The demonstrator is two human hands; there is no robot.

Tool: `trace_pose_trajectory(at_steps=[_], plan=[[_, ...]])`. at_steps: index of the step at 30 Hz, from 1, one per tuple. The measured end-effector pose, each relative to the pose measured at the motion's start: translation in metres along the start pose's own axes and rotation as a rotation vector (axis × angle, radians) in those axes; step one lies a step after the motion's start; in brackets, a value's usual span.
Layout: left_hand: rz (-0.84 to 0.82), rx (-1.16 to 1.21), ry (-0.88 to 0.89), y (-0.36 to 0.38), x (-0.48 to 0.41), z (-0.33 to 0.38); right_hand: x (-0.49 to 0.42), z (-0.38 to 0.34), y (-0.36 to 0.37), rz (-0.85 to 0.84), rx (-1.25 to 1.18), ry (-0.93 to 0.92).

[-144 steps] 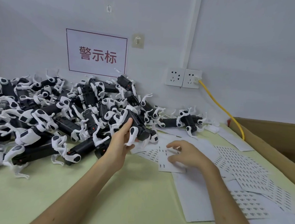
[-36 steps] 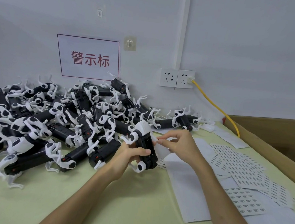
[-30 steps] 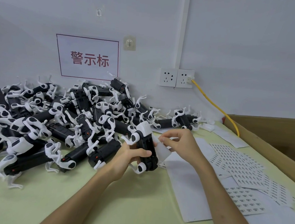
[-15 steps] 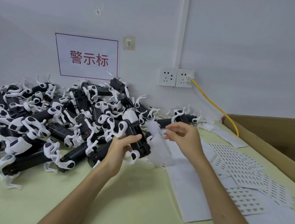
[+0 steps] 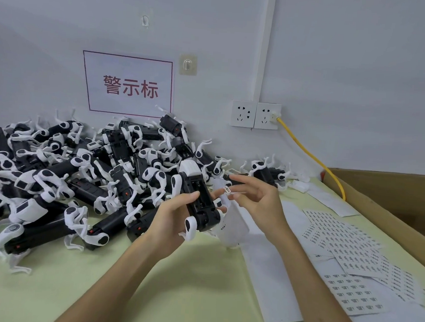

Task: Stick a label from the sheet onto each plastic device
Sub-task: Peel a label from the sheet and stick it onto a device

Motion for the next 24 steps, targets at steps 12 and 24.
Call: trace_pose_trajectory(at_steps=[12,24], plan=[[-0.065,0.022,-0.009,0.016,0.004,0.001,0.000,0.003,0.004,0.004,0.088,-0.042],[-0.118,-0.012,0.010,0.021,0.005,0.003,-0.001,0.001,0.006,-0.015,0.113,-0.068]])
Point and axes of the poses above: each hand's wrist, its own x-axis away from the middle knuckle, its own y-axis out of the palm, z = x × y, the point moved 9 cm from there along -x, towards the middle knuckle, and after that the axes turned 1 degree about -x, right-handed, at the moved point
